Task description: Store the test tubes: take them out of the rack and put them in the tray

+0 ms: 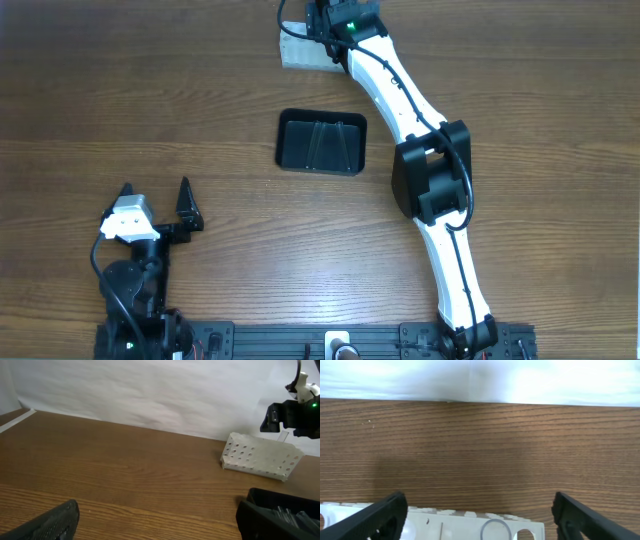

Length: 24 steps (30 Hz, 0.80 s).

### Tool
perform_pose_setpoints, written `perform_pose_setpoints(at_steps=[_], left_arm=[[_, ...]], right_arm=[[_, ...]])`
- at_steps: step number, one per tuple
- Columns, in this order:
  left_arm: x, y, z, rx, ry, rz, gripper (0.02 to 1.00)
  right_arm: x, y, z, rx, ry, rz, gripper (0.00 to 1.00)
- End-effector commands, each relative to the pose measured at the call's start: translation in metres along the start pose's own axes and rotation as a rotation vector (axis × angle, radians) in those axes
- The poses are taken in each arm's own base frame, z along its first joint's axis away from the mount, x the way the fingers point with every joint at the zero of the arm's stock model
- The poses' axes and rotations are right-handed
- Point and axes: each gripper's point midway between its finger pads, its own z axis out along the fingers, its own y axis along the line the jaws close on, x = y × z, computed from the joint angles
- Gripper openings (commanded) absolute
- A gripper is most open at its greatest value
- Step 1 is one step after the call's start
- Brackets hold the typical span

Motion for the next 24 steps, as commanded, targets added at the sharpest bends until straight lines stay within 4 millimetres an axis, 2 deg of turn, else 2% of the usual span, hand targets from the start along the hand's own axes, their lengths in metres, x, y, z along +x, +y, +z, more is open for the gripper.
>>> perform_pose_setpoints(at_steps=[1, 13, 18, 21, 24], left_arm=[[0.0011, 0.0018, -0.0002, -0.007, 0.000, 0.018, 0.998], [0.0011, 0.0018, -0.0002, -0.007, 0.000, 0.017, 0.998], [0.0011, 0.0018, -0.0002, -0.007, 0.000, 0.017, 0.998], [0.0012, 0.0018, -0.0002, -0.007, 0.000, 0.017, 0.998], [0.0012, 0.0018, -0.0002, -0.007, 0.000, 0.017, 0.998]], right_arm=[[0.0107, 0.0043, 0.0110, 0.013, 0.009, -0.044, 0.899], [0.0172, 0.0068, 0.0176, 0.014, 0.016, -0.048, 0.864], [0.0169, 0.0051, 0.0177, 0.024, 0.014, -0.048, 0.689], [0.0169, 0.0054, 0.0176, 0.023, 0.014, -0.049, 0.542], [0.0170, 0.0059, 0.0175, 0.023, 0.014, -0.049, 0.485]])
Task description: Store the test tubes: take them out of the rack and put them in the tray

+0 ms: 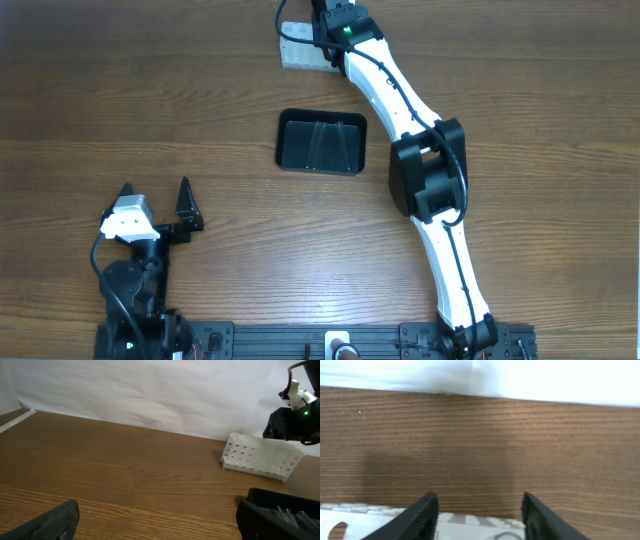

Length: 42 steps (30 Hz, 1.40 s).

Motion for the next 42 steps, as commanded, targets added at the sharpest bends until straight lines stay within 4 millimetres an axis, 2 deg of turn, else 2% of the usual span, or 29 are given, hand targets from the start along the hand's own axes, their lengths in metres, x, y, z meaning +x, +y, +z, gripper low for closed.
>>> perform_pose_setpoints(at_steps=[1, 6, 14, 21, 26, 42], left_arm=[[0.001, 0.002, 0.000, -0.007, 0.000, 0.018, 0.998], [0.001, 0.002, 0.000, -0.007, 0.000, 0.017, 0.998], [0.001, 0.002, 0.000, -0.007, 0.000, 0.017, 0.996], [0.001, 0.002, 0.000, -0.007, 0.000, 0.018, 0.998], [0.001, 0.002, 0.000, -0.007, 0.000, 0.018, 0.998], [0.001, 0.002, 0.000, -0.007, 0.000, 0.018, 0.998]], right_arm=[[0.006, 0.003, 0.004, 0.012, 0.005, -0.013, 0.457], [0.006, 0.004, 0.004, 0.012, 0.005, -0.013, 0.251], [0.006, 0.005, 0.004, 0.010, 0.005, -0.014, 0.084], [0.003, 0.006, 0.003, 0.007, -0.004, -0.012, 0.075], [-0.011, 0.005, -0.009, 0.001, -0.031, -0.001, 0.071], [-0.071, -0.002, -0.071, -0.027, -0.141, 0.039, 0.075]])
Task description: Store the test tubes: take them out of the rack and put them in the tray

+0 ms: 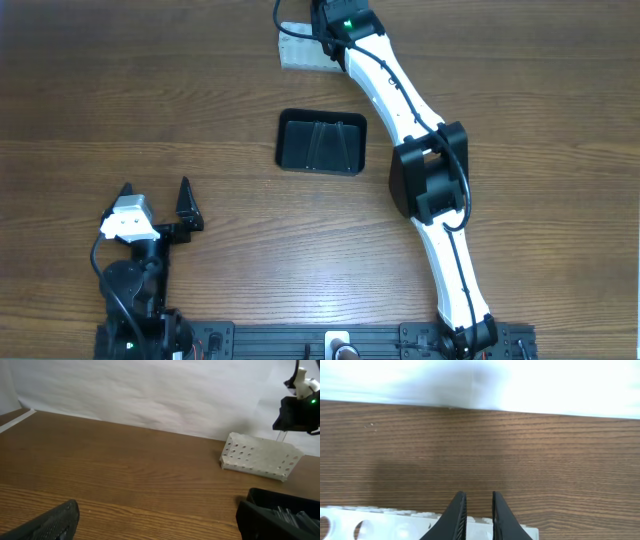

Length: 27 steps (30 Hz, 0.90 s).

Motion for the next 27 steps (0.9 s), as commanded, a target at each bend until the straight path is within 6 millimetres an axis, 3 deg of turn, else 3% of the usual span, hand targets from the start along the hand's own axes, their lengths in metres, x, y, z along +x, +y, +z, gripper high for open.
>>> perform_pose_setpoints(at_steps=[1, 13, 16, 21, 27], left_arm=[[0.001, 0.002, 0.000, -0.007, 0.000, 0.017, 0.998], [0.001, 0.002, 0.000, -0.007, 0.000, 0.017, 0.998], [0.001, 0.002, 0.000, -0.007, 0.000, 0.017, 0.998], [0.001, 0.002, 0.000, -0.007, 0.000, 0.017, 0.998], [0.001, 0.002, 0.000, -0.007, 0.000, 0.017, 0.998]], right_arm=[[-0.056, -0.001, -0.053, -0.033, -0.121, 0.040, 0.073], [-0.098, -0.014, -0.109, -0.054, -0.213, 0.078, 0.077], [-0.100, -0.019, -0.123, -0.055, -0.205, 0.090, 0.082], [-0.078, -0.025, -0.141, -0.045, -0.101, 0.166, 0.073], [-0.023, -0.014, -0.154, -0.079, 0.136, 0.240, 0.071]])
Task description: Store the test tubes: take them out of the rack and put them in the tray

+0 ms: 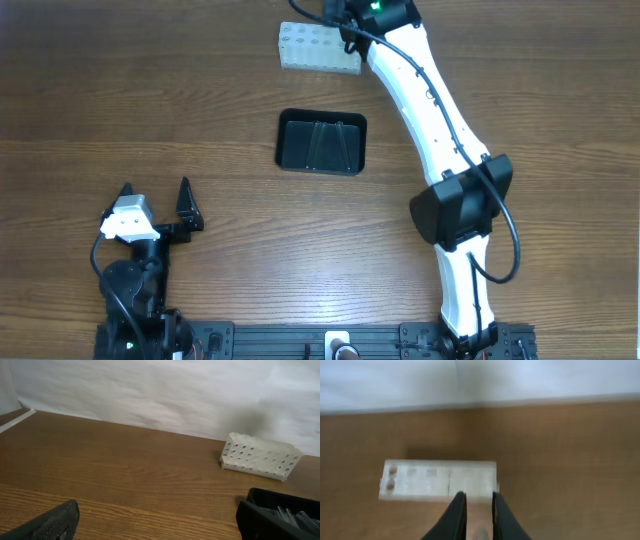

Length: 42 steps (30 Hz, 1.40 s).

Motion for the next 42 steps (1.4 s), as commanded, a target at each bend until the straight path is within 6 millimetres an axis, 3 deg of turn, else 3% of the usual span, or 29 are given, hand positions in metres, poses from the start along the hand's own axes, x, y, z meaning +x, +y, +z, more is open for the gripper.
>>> perform_pose_setpoints(at_steps=[1, 7, 13, 21, 32, 42], left_arm=[[0.001, 0.002, 0.000, -0.007, 0.000, 0.018, 0.996], [0.001, 0.002, 0.000, -0.007, 0.000, 0.018, 0.998], [0.001, 0.002, 0.000, -0.007, 0.000, 0.018, 0.998], [0.001, 0.002, 0.000, -0.007, 0.000, 0.017, 0.996], [0.001, 0.002, 0.000, -0.007, 0.000, 0.017, 0.998], [0.001, 0.002, 0.000, -0.007, 0.000, 0.018, 0.998]], right_arm=[[0.019, 0.016, -0.029, -0.078, 0.099, 0.120, 0.066], [0.066, 0.014, -0.039, -0.060, 0.296, 0.166, 0.036], [0.103, -0.003, -0.050, 0.017, 0.458, 0.184, 0.047], [0.125, -0.011, -0.044, 0.065, 0.530, 0.162, 0.069], [0.150, -0.011, -0.016, 0.088, 0.563, 0.151, 0.071], [0.189, -0.018, 0.004, 0.131, 0.632, 0.125, 0.073]])
